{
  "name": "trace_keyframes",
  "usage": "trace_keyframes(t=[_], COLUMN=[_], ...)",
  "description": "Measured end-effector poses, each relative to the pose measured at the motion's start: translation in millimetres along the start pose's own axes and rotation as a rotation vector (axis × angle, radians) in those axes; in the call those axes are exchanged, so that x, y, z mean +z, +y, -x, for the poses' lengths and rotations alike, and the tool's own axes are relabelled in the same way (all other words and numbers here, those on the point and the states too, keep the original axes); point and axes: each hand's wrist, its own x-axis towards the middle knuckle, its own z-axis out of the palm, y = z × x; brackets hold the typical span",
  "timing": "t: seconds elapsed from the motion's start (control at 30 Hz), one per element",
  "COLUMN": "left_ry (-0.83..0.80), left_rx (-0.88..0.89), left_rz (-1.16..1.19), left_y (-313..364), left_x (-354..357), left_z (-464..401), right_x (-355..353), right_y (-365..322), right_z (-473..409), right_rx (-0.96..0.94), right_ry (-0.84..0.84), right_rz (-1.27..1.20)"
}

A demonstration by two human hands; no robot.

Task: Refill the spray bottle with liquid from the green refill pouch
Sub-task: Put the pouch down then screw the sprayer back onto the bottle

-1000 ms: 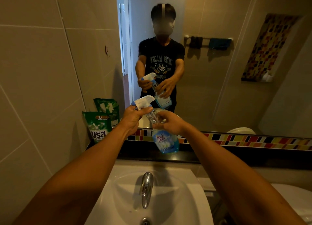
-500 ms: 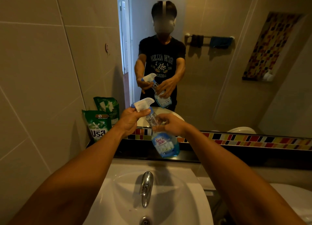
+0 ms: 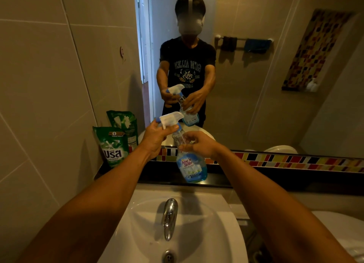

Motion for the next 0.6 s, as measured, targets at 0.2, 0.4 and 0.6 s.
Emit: trace_keyframes(t=[0.2,0.4,0.6], left_ry=[0.018,0.002,-0.040], left_rx=[-0.201,-0.424,-0.572], left_rz=[-0.022,-0.192,-0.157], left_y=[-41.3,-91.2,-128.2], left_x=[-11.4,-1.7,28.2], left_z=[18.9,50.2,52.5], right_x=[-6.1,-5.8,-6.0], right_y=[17.8,47.1,76.8], right_z=[0.7,8.0,11.0], right_rx=[0.016,0.042,0.092], right_ry=[0.061,0.148,0.171], right_rz=[-0.053,-0.122,-0.246])
